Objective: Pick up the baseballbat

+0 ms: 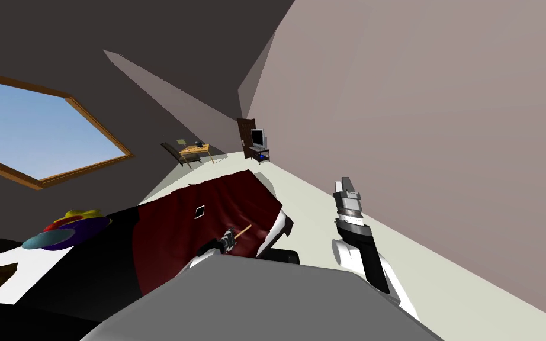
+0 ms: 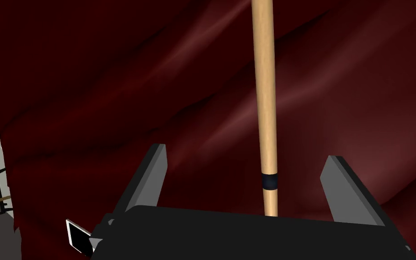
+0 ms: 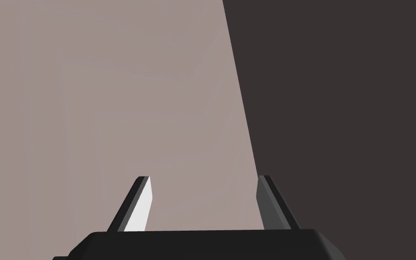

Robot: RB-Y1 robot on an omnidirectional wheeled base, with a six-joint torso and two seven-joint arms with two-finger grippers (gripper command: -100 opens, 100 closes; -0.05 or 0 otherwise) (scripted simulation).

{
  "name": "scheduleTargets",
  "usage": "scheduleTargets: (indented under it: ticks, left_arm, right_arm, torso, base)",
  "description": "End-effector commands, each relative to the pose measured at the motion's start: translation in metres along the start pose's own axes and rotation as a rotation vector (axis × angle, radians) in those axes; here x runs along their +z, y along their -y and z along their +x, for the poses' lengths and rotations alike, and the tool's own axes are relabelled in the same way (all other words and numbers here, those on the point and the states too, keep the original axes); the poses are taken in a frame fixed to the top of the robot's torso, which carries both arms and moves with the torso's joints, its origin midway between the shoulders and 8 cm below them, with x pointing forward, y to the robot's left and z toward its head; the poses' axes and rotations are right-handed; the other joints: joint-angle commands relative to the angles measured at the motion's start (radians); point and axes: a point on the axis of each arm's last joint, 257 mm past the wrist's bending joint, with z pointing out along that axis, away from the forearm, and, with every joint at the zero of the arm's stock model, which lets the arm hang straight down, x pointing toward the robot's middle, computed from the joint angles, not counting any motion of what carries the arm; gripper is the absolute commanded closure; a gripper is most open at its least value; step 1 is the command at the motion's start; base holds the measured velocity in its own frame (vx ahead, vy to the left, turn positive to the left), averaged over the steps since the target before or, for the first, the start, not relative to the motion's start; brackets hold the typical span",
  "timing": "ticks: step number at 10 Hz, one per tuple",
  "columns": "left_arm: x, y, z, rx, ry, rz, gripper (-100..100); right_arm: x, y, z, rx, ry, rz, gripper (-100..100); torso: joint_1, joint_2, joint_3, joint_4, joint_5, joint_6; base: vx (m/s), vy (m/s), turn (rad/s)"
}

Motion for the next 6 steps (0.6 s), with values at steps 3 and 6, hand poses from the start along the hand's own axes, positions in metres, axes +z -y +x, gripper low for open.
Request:
scheduleTargets:
  ticks: [3, 6]
  left_arm:
    - [0.002, -0.037, -0.031, -0.084, 0.053, -0.134, -100]
    - [-0.002, -0.061, -0.056, -0.130, 0.102, -0.206, -100]
  right_arm:
    - [0.000, 0.000, 0.000, 0.000, 0.000, 0.000, 0]
    - [0.000, 0.000, 0.000, 0.000, 0.000, 0.000, 0]
  torso:
    - [0.000, 0.000, 0.000, 0.000, 0.000, 0.000]
    - [0.000, 0.000, 0.000, 0.000, 0.000, 0.000]
  base:
    - [0.029, 0.040, -0.107]
    - [0.028, 0.033, -0.078]
